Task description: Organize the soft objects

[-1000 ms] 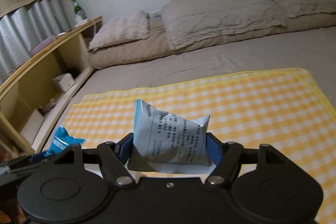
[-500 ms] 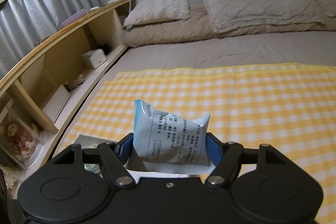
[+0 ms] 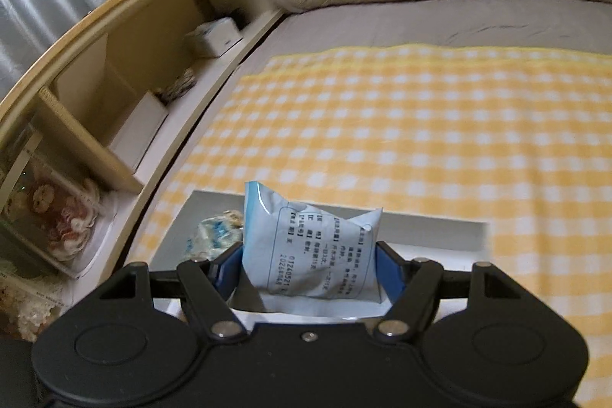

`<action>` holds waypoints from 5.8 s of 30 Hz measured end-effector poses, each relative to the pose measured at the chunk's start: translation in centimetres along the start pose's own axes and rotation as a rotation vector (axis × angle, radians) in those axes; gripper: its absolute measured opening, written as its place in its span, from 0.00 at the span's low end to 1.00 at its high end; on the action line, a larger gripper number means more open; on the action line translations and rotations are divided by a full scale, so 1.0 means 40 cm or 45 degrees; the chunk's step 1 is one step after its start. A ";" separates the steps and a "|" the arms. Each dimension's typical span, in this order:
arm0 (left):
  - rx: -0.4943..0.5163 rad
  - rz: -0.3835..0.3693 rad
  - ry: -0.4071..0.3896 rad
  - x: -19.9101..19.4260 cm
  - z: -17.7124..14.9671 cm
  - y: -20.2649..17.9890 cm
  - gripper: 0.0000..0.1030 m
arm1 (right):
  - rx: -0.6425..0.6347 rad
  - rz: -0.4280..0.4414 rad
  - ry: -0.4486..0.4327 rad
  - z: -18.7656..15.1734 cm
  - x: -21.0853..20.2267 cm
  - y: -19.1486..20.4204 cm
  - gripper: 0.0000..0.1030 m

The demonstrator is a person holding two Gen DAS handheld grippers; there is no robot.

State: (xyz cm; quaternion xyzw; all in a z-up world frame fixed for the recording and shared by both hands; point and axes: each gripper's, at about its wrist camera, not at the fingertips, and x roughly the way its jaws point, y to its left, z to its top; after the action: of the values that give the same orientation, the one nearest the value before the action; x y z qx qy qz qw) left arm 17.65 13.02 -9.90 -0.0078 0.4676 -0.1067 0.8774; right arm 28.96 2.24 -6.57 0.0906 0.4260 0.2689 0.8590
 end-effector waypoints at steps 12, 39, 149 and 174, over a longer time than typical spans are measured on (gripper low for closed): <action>-0.085 -0.076 0.007 -0.010 -0.006 0.045 0.65 | 0.047 0.062 0.055 -0.003 0.075 0.008 0.93; -0.095 -0.069 -0.167 -0.178 -0.016 -0.025 0.76 | -0.077 0.037 -0.030 -0.037 -0.150 0.036 0.92; -0.048 0.320 -0.625 -0.483 -0.333 -0.224 1.00 | -0.371 -0.399 -0.565 -0.557 -0.652 -0.003 1.00; -0.047 0.331 -0.624 -0.485 -0.336 -0.218 1.00 | -0.373 -0.398 -0.563 -0.555 -0.652 -0.003 1.00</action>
State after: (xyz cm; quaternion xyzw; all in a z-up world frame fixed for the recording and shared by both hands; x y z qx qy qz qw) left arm -5.47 9.45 -0.58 0.0106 0.2404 0.0206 0.9704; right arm -1.18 -13.57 -2.58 -0.0446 0.1943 0.1660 0.9658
